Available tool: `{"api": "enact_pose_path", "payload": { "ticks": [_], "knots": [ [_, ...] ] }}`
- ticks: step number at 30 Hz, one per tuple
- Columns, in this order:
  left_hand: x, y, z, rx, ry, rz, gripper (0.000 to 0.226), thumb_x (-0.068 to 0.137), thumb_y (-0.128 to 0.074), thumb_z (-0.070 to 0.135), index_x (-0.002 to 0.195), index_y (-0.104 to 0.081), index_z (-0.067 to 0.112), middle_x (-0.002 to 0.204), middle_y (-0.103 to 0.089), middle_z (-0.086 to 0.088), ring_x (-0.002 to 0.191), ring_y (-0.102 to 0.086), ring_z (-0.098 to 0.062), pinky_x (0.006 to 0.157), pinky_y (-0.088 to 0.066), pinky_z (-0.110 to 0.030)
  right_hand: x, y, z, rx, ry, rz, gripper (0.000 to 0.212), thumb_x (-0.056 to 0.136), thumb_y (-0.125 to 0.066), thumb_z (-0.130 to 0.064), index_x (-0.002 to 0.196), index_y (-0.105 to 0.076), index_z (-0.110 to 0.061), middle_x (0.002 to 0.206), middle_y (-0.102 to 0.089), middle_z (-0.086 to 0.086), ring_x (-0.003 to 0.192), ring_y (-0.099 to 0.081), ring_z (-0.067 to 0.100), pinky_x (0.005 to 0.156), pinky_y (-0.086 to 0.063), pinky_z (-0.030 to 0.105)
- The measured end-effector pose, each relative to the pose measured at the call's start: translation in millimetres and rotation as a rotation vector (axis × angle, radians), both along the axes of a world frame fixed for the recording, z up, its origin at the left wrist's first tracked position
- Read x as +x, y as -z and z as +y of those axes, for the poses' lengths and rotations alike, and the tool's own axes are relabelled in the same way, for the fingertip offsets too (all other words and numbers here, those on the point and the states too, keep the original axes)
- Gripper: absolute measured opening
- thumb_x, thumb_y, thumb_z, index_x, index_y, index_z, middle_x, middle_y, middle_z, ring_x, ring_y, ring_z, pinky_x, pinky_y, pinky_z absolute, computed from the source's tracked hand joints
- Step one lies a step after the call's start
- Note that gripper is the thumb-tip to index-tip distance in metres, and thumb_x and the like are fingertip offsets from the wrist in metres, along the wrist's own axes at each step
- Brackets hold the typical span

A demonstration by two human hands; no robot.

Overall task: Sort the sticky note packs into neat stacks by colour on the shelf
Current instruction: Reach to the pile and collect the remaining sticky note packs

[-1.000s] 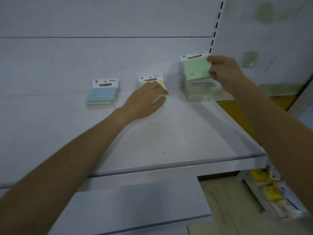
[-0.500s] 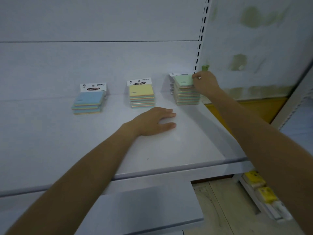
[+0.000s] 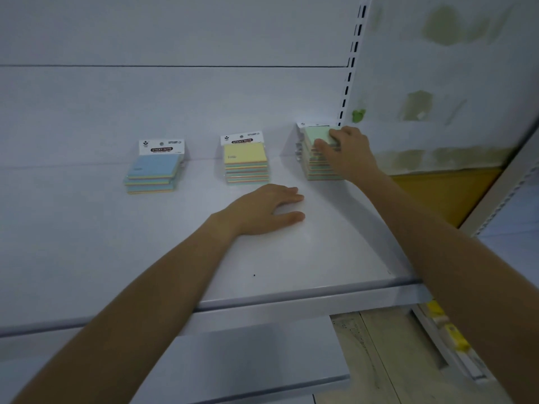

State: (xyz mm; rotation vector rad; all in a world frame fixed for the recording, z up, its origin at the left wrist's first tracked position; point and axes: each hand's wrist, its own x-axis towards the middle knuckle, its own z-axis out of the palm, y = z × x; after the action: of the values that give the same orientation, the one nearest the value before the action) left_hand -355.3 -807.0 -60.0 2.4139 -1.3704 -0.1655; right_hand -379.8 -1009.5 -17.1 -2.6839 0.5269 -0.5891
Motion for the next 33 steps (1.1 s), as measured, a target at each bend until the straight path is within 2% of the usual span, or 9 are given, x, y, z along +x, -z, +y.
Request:
{"api": "enact_pose_path", "payload": {
  "ticks": [3,7,10,14,19,23,27,33],
  "knots": [
    [-2.8,-1.3,2.5,-0.002,-0.018,-0.014,0.052,0.09,-0.046,0.046,0.138,-0.04,0.027,0.152,-0.032,0.009,0.141,-0.026,-0.009,0.117,-0.02,-0.028,-1.7,-0.5,2.3,-0.051,0.013,-0.003,0.053,0.093,-0.039,-0.045,0.13,-0.046,-0.008,0.143,-0.036,0.015,0.128,-0.033,0.035,0.107,-0.028,0.041],
    [-4.1,-8.1,14.1,0.024,-0.013,-0.069,0.05,0.092,-0.045,0.044,0.138,-0.042,0.025,0.152,-0.034,0.007,0.14,-0.029,-0.011,0.115,-0.021,-0.026,-9.9,-6.3,11.7,-0.182,-0.005,-0.096,0.058,0.091,-0.039,-0.048,0.137,-0.041,-0.012,0.151,-0.028,0.016,0.139,-0.026,0.034,0.114,-0.017,0.043],
    [-2.2,-14.6,29.7,0.076,-0.005,-0.105,0.05,0.093,-0.041,0.045,0.139,-0.04,0.025,0.152,-0.033,0.007,0.141,-0.027,-0.013,0.114,-0.021,-0.028,-11.2,-7.8,33.5,-0.302,-0.115,-0.186,0.067,0.084,-0.03,-0.052,0.127,-0.053,-0.007,0.142,-0.044,0.02,0.131,-0.041,0.038,0.11,-0.025,0.047],
    [-0.3,-20.8,72.1,0.115,-0.018,-0.168,0.05,0.093,-0.039,0.048,0.139,-0.039,0.028,0.152,-0.033,0.01,0.141,-0.026,-0.011,0.113,-0.025,-0.031,-3.9,-8.9,90.1,-0.351,-0.247,-0.093,0.067,0.083,-0.028,-0.051,0.127,-0.054,-0.008,0.14,-0.047,0.019,0.128,-0.045,0.037,0.109,-0.028,0.051],
    [9.7,-20.5,169.2,0.119,-0.099,-0.187,0.049,0.093,-0.039,0.048,0.139,-0.039,0.03,0.151,-0.034,0.011,0.14,-0.028,-0.009,0.111,-0.027,-0.029,15.3,-2.6,189.8,-0.35,-0.39,-0.019,0.063,0.084,-0.031,-0.048,0.123,-0.058,-0.007,0.133,-0.054,0.02,0.121,-0.052,0.039,0.105,-0.034,0.053],
    [20.0,-21.0,261.8,0.136,-0.191,-0.233,0.048,0.093,-0.036,0.047,0.138,-0.039,0.03,0.15,-0.037,0.008,0.139,-0.03,-0.012,0.11,-0.031,-0.032,35.1,2.0,286.2,-0.372,-0.504,-0.009,0.069,0.082,-0.026,-0.052,0.13,-0.051,-0.01,0.141,-0.047,0.015,0.129,-0.045,0.034,0.11,-0.029,0.044],
    [34.2,-21.8,359.5,0.15,-0.307,-0.234,0.047,0.096,-0.033,0.044,0.139,-0.038,0.027,0.151,-0.036,0.004,0.138,-0.032,-0.016,0.11,-0.03,-0.033,64.2,8.9,372.2,-0.402,-0.583,0.005,0.05,0.095,-0.04,-0.038,0.139,-0.038,-0.015,0.15,-0.035,0.009,0.138,-0.032,0.027,0.114,-0.019,0.037],
    [61.3,-24.0,487.6,0.116,-0.555,-0.232,0.046,0.097,-0.03,0.041,0.14,-0.038,0.025,0.151,-0.037,0.004,0.14,-0.029,-0.017,0.113,-0.025,-0.031,116.8,15.0,487.2,-0.346,-0.709,0.054,0.05,0.097,-0.036,-0.036,0.142,-0.032,-0.017,0.152,-0.031,0.007,0.139,-0.029,0.026,0.115,-0.02,0.038]
  ]
}}
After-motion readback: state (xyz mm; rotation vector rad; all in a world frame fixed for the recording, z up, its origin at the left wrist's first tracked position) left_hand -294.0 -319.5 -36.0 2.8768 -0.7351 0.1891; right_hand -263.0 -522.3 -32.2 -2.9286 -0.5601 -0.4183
